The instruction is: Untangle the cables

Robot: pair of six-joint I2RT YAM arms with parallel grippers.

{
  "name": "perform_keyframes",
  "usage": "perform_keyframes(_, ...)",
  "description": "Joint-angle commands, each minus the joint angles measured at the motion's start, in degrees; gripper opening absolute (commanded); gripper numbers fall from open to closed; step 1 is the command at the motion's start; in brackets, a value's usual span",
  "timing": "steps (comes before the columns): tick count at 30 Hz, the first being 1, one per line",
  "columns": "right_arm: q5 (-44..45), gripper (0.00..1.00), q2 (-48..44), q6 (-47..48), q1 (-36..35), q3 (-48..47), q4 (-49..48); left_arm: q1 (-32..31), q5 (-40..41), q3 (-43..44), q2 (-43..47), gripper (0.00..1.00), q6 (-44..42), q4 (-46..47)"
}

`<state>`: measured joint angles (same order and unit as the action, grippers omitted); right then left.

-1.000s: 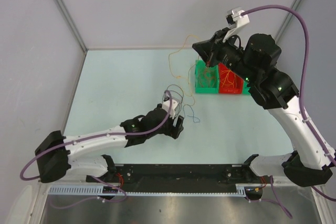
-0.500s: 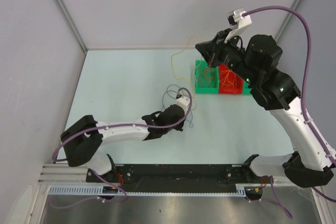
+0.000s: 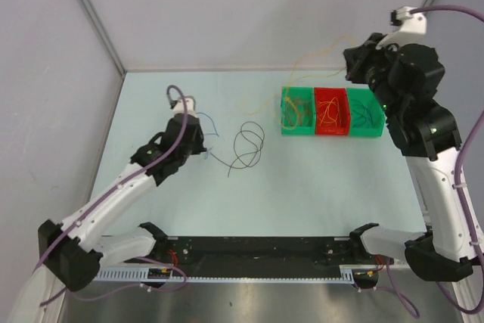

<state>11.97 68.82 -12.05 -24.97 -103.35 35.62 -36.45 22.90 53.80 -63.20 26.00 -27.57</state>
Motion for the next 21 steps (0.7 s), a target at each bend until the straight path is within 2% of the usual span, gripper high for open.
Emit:
perform_keyframes(1,0.61,0.0,-2.28,-3.06,6.85,-0.98,0.86,5.33,-2.51,1.83,5.19,0.0,1.78,-11.44)
perform_keyframes(6,-1.33,0.0,-2.11,-2.98,15.45,-1.5,3.22,11.39,-1.19,1.22,6.16,0.0,0.72,-16.36)
perform_keyframes(8,-4.12,0.0,-2.11,-3.15,19.5,-2.03,3.93,15.24,-3.64,0.52,7.74,0.0,-0.85,-16.2)
perform_keyframes(10,-8.17,0.0,-2.2,-4.55,24.5,-2.12,4.11,16.14,-6.71,-0.1,8.97,0.0,-2.09,-15.76)
perform_keyframes(13,-14.68,0.0,-1.41,-6.22,26.81,-1.33,4.37,16.14,-11.9,0.08,9.5,0.0,-2.53,-17.16)
perform_keyframes(21,-13.64,0.0,0.09,-8.33,27.17,1.13,2.09,16.06,-24.02,-6.06,21.16,0.0,-2.45,-15.15)
